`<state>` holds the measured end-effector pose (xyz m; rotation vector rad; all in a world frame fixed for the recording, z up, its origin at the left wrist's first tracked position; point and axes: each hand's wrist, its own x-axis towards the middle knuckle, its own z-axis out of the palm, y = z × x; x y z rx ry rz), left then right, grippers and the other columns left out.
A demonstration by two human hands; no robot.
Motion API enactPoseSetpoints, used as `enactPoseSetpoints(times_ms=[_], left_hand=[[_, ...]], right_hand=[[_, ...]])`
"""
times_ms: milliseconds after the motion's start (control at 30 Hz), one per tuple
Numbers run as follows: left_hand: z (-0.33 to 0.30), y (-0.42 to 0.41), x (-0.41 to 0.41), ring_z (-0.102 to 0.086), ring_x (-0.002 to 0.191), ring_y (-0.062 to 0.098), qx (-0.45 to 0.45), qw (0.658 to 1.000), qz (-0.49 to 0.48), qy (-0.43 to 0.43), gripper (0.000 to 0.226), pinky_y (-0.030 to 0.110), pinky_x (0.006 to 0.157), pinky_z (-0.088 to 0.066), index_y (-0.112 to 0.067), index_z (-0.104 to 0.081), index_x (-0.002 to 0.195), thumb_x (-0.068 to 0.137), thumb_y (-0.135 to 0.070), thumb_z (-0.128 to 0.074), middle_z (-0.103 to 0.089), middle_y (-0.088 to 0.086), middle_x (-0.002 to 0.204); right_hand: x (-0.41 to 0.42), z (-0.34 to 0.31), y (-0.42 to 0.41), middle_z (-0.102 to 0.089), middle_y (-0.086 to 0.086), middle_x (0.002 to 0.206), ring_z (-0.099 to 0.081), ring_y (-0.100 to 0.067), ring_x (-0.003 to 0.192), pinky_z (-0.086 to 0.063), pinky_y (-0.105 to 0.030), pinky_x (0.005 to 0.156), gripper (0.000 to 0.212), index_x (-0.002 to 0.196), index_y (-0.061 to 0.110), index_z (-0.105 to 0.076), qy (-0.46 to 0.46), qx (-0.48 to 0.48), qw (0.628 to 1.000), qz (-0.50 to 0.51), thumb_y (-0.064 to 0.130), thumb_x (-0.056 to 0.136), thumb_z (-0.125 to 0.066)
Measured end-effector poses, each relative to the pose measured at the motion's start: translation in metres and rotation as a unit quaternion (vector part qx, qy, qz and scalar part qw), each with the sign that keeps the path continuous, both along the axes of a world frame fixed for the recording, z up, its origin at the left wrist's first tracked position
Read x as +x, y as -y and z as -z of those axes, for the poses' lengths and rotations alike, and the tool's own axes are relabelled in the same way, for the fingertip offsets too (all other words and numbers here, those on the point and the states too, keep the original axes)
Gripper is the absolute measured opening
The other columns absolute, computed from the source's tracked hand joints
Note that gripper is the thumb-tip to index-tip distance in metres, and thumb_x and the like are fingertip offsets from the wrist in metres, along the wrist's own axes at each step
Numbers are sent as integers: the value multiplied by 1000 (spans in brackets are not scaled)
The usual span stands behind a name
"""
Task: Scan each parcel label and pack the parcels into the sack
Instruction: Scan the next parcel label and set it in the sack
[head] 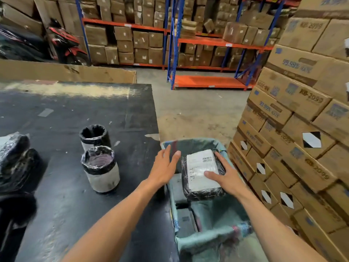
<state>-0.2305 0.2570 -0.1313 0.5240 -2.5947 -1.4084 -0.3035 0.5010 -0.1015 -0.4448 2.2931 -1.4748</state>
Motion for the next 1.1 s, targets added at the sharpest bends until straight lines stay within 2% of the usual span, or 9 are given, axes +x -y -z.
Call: enactPoseSetpoints(times_ms=[100, 233, 367, 533, 667, 800, 867, 967, 1100], left_hand=[[30, 2, -6, 7, 158, 26, -133, 988, 20, 69, 84, 45, 128, 4, -14, -6, 165, 103, -67, -23, 3, 15, 171], [53, 7, -9, 14, 158, 22, -268, 956, 34, 111, 82, 40, 126, 13, -9, 6, 163, 105, -63, -13, 13, 11, 171], [58, 7, -11, 15, 157, 17, -301, 946, 42, 110, 81, 39, 127, 13, -9, 8, 163, 103, -62, -8, 13, 6, 171], [60, 7, -12, 15, 157, 14, -316, 940, 40, 119, 83, 40, 127, 12, -11, 8, 163, 99, -63, -3, 14, 3, 171], [63, 8, -13, 14, 157, 14, -325, 938, 36, 115, 82, 40, 127, 11, -12, 7, 163, 99, -63, -1, 13, 2, 171], [66, 8, -13, 14, 157, 14, -334, 935, 37, 113, 78, 41, 128, 10, -12, 7, 163, 104, -59, -11, 15, 2, 170], [64, 8, -12, 15, 157, 14, -332, 936, 38, 113, 77, 41, 128, 10, -12, 8, 163, 105, -58, -13, 17, 2, 170], [62, 8, -11, 16, 157, 13, -336, 935, 38, 112, 75, 41, 128, 10, -12, 10, 163, 106, -57, -14, 19, 2, 169], [60, 8, -11, 16, 157, 13, -332, 936, 40, 113, 76, 42, 128, 9, -11, 8, 163, 107, -56, -14, 19, 2, 169]], right_hand=[[-6, 40, -8, -53, 1, 156, -52, -14, 135, -46, -28, 106, 98, 165, 28, -35, 61, 64, 995, -38, 20, 85, -91], [-10, 91, 2, -45, -1, 163, -44, -8, 133, -37, -15, 98, 98, 167, 23, -32, 130, 143, 974, -115, 17, 87, -89], [-6, 140, 20, -32, -2, 171, -35, -21, 153, -35, -30, 115, 101, 169, 27, -25, 208, 194, 946, -153, 27, 89, -87], [-7, 172, 22, -31, -3, 172, -33, -26, 156, -31, -46, 126, 111, 169, 38, -13, 271, 194, 932, -146, 39, 87, -88], [6, 189, 19, -32, 0, 172, -32, -29, 156, -28, -44, 124, 118, 165, 53, 3, 304, 210, 913, -170, 55, 86, -84], [11, 200, 25, -14, -4, 178, -18, -35, 162, -17, -62, 129, 122, 161, 52, 22, 276, 277, 895, -216, 67, 87, -74], [8, 203, 28, 15, -7, 178, 5, -36, 164, -7, -63, 130, 128, 158, 48, 33, 216, 355, 867, -275, 76, 85, -68], [10, 204, 35, 54, -9, 157, 44, -32, 149, 15, -62, 126, 144, 153, 48, 40, 118, 430, 819, -360, 95, 66, -65], [21, 217, 39, 60, -10, 151, 54, -34, 140, 29, -64, 118, 130, 149, 52, 43, -27, 460, 767, -447, 104, 67, -44]])
